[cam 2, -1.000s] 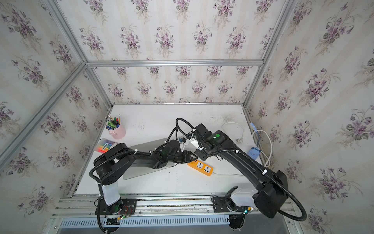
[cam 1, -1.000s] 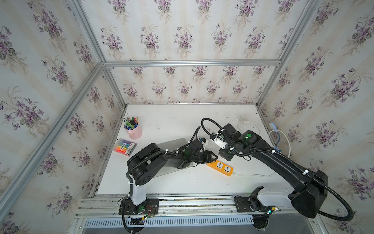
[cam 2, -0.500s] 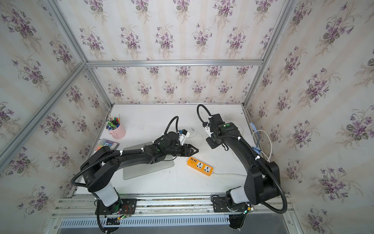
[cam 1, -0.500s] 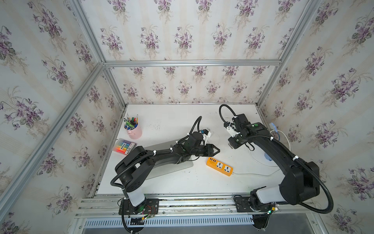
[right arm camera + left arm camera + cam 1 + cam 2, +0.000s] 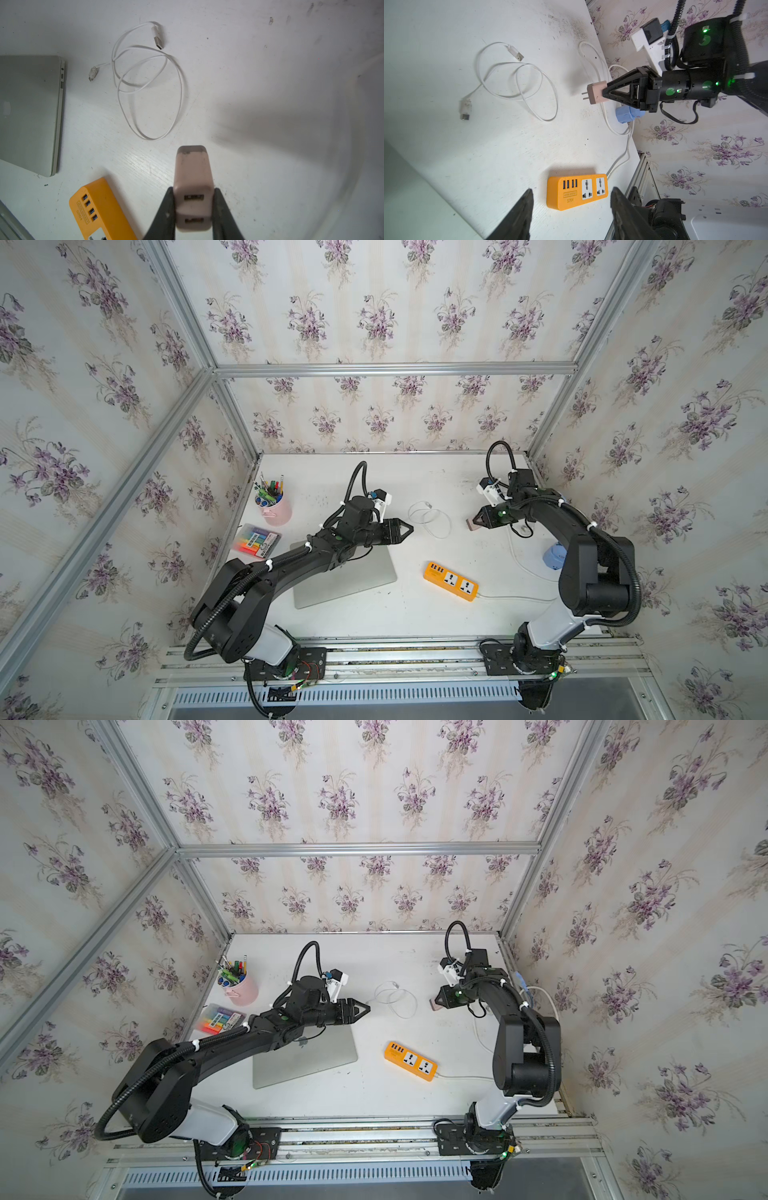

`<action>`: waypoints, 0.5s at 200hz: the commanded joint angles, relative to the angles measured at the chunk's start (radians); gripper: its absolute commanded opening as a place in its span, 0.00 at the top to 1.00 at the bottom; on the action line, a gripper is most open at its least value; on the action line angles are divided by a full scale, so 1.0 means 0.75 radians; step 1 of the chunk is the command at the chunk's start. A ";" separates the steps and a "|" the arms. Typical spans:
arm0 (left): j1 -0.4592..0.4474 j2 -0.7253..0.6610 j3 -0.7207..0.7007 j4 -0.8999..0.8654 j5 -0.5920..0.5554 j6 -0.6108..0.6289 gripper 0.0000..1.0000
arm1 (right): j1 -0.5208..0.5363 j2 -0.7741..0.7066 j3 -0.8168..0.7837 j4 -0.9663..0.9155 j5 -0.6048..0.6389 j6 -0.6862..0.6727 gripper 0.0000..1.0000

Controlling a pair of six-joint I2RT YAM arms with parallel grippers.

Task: Unplug the laptop charger
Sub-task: Place the plug at the center of the board.

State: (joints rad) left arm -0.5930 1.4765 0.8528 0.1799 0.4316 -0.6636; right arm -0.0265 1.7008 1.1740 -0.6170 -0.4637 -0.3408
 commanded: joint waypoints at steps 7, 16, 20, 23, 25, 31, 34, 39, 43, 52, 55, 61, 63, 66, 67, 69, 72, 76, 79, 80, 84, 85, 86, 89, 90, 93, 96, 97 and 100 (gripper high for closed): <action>0.051 -0.020 -0.001 -0.057 0.017 0.085 0.39 | -0.025 0.087 0.010 0.087 -0.178 -0.003 1.00; 0.064 -0.012 0.008 -0.075 0.020 0.102 0.39 | -0.026 0.116 0.011 0.103 -0.180 0.002 1.00; 0.070 -0.008 0.012 -0.085 0.018 0.109 0.39 | -0.026 0.129 0.012 0.107 -0.174 0.001 1.00; 0.074 -0.006 0.015 -0.092 0.015 0.113 0.39 | -0.027 0.139 0.014 0.108 -0.174 0.001 1.00; 0.075 -0.004 0.016 -0.097 0.012 0.117 0.39 | -0.028 0.143 0.015 0.110 -0.173 0.003 1.00; 0.080 0.000 0.018 -0.106 0.005 0.123 0.39 | -0.030 0.163 0.017 0.118 -0.169 0.003 1.00; 0.083 0.001 0.017 -0.108 0.001 0.125 0.39 | -0.032 0.172 0.017 0.120 -0.168 0.005 1.00; 0.086 0.002 0.016 -0.109 -0.005 0.128 0.39 | -0.035 0.188 0.019 0.127 -0.165 0.007 1.00; 0.091 0.004 0.016 -0.111 -0.010 0.130 0.39 | -0.039 0.205 0.023 0.131 -0.163 0.012 1.00; 0.095 0.007 0.013 -0.115 -0.022 0.134 0.39 | -0.045 0.231 0.027 0.139 -0.163 0.016 1.00; 0.097 0.010 0.011 -0.115 -0.027 0.137 0.39 | -0.047 0.240 0.027 0.144 -0.163 0.018 1.00; 0.101 0.014 0.011 -0.116 -0.035 0.145 0.39 | -0.050 0.261 0.029 0.154 -0.158 0.027 1.00; 0.102 0.015 0.013 -0.117 -0.037 0.146 0.38 | -0.051 0.266 0.030 0.157 -0.157 0.028 1.00; 0.103 0.019 0.014 -0.119 -0.041 0.150 0.38 | -0.052 0.272 0.032 0.160 -0.157 0.031 1.00; 0.105 0.019 0.015 -0.119 -0.043 0.151 0.38 | -0.052 0.276 0.032 0.161 -0.157 0.031 1.00; 0.105 0.021 0.016 -0.121 -0.045 0.153 0.38 | -0.053 0.281 0.034 0.164 -0.158 0.033 1.00; 0.107 0.026 0.016 -0.124 -0.047 0.157 0.38 | -0.054 0.288 0.034 0.170 -0.159 0.035 1.00; 0.109 0.027 0.018 -0.128 -0.051 0.161 0.37 | -0.055 0.297 0.037 0.172 -0.158 0.035 1.00; 0.111 0.029 0.020 -0.131 -0.053 0.165 0.37 | -0.055 0.305 0.039 0.174 -0.156 0.035 1.00; 0.111 0.032 0.023 -0.131 -0.054 0.167 0.36 | -0.055 0.308 0.040 0.174 -0.154 0.035 1.00; 0.114 0.034 0.024 -0.133 -0.056 0.172 0.36 | -0.057 0.317 0.043 0.174 -0.149 0.034 1.00; 0.114 0.034 0.024 -0.133 -0.058 0.173 0.36 | -0.057 0.318 0.045 0.174 -0.147 0.034 1.00; 0.115 0.034 0.026 -0.133 -0.058 0.174 0.35 | -0.057 0.320 0.045 0.175 -0.144 0.035 1.00; 0.115 0.037 0.025 -0.133 -0.060 0.178 0.35 | -0.058 0.327 0.045 0.176 -0.135 0.035 1.00; 0.116 0.036 0.026 -0.133 -0.061 0.180 0.35 | -0.058 0.329 0.046 0.176 -0.133 0.034 1.00; 0.117 0.036 0.025 -0.133 -0.066 0.184 0.34 | -0.059 0.335 0.049 0.177 -0.123 0.036 0.99; 0.117 0.036 0.025 -0.133 -0.071 0.188 0.34 | -0.060 0.343 0.052 0.175 -0.117 0.035 0.99; 0.118 0.036 0.025 -0.133 -0.071 0.190 0.33 | -0.060 0.344 0.052 0.175 -0.115 0.035 0.99; 0.118 0.035 0.024 -0.132 -0.078 0.193 0.33 | -0.060 0.347 0.054 0.174 -0.113 0.035 0.99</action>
State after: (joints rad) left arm -0.5098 1.5017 0.8631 0.0864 0.4053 -0.5606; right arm -0.0715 1.9198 1.2129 -0.5045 -0.6640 -0.3008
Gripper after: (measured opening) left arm 0.654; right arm 0.228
